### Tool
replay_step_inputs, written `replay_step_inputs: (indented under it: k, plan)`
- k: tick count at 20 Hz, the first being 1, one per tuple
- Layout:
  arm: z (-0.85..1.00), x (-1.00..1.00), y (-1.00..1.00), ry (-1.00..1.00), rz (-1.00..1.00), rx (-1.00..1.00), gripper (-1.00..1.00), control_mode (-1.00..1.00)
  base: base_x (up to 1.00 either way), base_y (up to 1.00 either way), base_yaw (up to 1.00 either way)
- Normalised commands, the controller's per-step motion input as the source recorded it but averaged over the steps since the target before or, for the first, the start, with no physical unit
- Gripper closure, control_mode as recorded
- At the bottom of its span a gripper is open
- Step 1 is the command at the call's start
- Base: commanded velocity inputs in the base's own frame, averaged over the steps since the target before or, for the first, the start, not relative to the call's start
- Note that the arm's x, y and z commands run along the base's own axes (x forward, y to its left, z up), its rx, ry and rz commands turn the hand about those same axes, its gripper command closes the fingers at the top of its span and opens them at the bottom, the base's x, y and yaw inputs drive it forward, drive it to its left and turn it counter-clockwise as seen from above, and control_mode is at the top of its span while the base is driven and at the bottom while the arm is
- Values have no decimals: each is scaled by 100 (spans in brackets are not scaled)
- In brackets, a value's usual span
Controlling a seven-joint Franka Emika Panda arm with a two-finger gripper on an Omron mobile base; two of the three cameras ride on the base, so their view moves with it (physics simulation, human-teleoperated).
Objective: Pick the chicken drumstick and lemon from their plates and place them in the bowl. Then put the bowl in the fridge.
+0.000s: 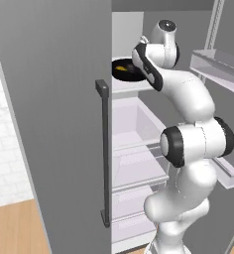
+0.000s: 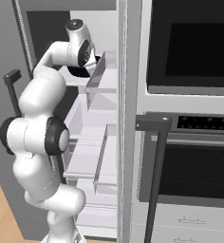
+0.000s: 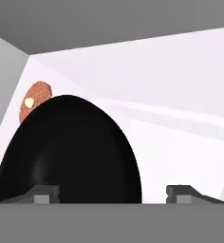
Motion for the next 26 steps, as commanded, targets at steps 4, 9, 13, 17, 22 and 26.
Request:
replay_step_inputs:
  k: [4, 9, 13, 17, 22, 26]
  plan:
    - [11, -100, 12, -21, 0, 0, -100, -100, 0, 0, 0]
    - [5, -100, 16, -34, 0, 1, -100, -100, 0, 0, 0]
    - [2, -100, 0, -8, 0, -1, -100, -100, 0, 0, 0]
    - [-21, -100, 1, 3, 1, 0, -100, -100, 0, 0, 0]
    - [-30, -100, 0, 17, 4, 0, -100, -100, 0, 0, 0]
    - [-29, -100, 0, 31, 6, 0, -100, -100, 0, 0, 0]
